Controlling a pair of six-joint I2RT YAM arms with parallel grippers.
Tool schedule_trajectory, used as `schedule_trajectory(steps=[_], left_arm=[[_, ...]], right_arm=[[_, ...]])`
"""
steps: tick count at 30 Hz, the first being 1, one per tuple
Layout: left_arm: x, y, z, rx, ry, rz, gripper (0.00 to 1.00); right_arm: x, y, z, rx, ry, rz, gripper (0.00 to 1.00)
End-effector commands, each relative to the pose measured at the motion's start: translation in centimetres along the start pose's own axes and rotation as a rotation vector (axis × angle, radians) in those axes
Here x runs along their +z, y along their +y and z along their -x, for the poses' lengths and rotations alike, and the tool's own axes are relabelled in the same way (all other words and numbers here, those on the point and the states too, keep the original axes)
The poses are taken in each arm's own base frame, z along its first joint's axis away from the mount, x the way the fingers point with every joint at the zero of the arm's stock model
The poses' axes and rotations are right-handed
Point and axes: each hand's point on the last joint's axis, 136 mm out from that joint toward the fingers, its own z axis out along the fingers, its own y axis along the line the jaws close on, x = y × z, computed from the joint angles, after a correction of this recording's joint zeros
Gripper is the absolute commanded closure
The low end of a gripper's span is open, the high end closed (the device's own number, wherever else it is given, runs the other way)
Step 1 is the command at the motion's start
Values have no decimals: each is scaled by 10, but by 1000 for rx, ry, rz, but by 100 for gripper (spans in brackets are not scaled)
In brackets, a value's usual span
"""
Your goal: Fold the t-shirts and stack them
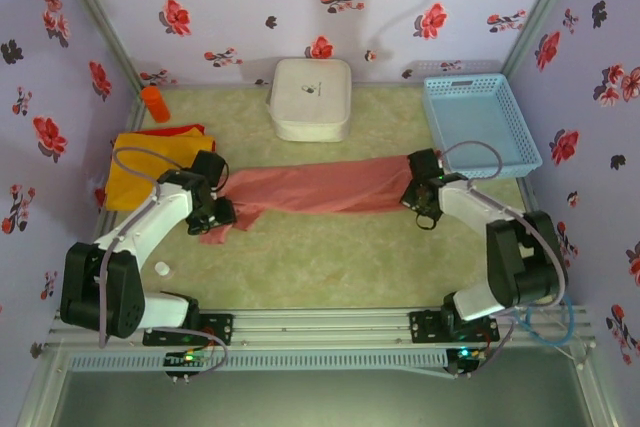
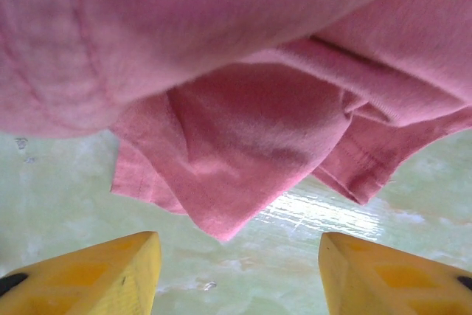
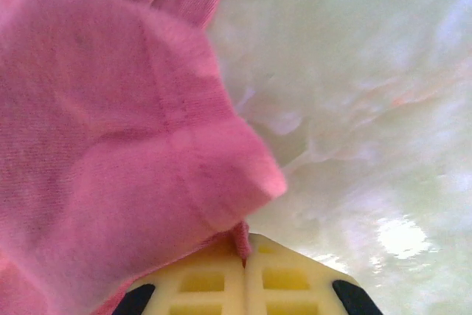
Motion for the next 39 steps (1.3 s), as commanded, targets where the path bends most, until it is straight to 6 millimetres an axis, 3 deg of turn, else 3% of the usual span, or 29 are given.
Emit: schedule_trajectory(steps=[1,8,16,23,28,31,35,39], left_arm=[[-7,-5,6,20,-2,-19,42],[1,-15,0,38,30,-42,43],[9,-29,-15,21,58,-85,42],[13,-46,-52,-2,92,-114,42],[26,-56,-70,-22,94,-136,43],[35,-57,-70,-24,88,-118,45],[37,-63,-59,-4,61,-108,57],[18,-71,-28,11,-31,-122,90]], right_arm=[[-23,-21,21,41,-39,3,100],[-46,-43,38,92,-91,12,100],[-35,-44,32,121,-57,24,100],[-27,-41,29,129,-35,34,100],[-24,-41,27,133,-27,30,100],[-23,-40,27,135,-24,37,100],[-25,-42,28,132,-27,28,100],[-29,-41,34,151,-50,39,100]])
